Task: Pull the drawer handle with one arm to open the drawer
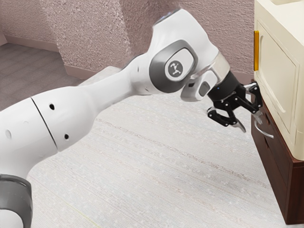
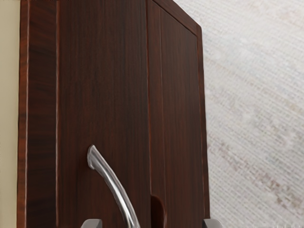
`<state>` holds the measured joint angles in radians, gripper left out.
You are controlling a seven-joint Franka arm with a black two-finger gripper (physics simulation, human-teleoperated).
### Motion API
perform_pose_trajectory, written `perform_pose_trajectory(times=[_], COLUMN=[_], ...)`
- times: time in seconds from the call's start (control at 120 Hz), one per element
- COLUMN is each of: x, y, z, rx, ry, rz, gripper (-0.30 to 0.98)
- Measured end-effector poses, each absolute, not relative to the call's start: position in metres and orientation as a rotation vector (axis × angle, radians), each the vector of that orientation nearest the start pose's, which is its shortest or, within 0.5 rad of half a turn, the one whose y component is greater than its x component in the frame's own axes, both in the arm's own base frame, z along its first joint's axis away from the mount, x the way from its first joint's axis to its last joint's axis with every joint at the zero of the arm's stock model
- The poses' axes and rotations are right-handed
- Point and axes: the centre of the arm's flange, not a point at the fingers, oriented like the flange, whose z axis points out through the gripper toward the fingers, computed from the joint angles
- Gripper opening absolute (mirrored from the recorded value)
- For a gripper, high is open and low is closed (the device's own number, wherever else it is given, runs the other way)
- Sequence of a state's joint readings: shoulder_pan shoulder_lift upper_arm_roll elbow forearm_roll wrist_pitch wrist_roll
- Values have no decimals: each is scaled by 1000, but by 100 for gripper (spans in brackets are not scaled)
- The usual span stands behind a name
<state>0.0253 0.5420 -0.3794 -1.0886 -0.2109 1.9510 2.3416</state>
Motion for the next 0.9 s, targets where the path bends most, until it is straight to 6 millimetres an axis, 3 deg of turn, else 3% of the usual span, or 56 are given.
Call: perform_pose_trajectory(times=[0.358,0.592,0.9], x=[719,722,690], y=[-186,-172,-143], z=[552,542,546], rx=[-735,-729,-759], ry=[2832,2836,2856], rz=[-815,-822,-742], gripper=[10,3,0])
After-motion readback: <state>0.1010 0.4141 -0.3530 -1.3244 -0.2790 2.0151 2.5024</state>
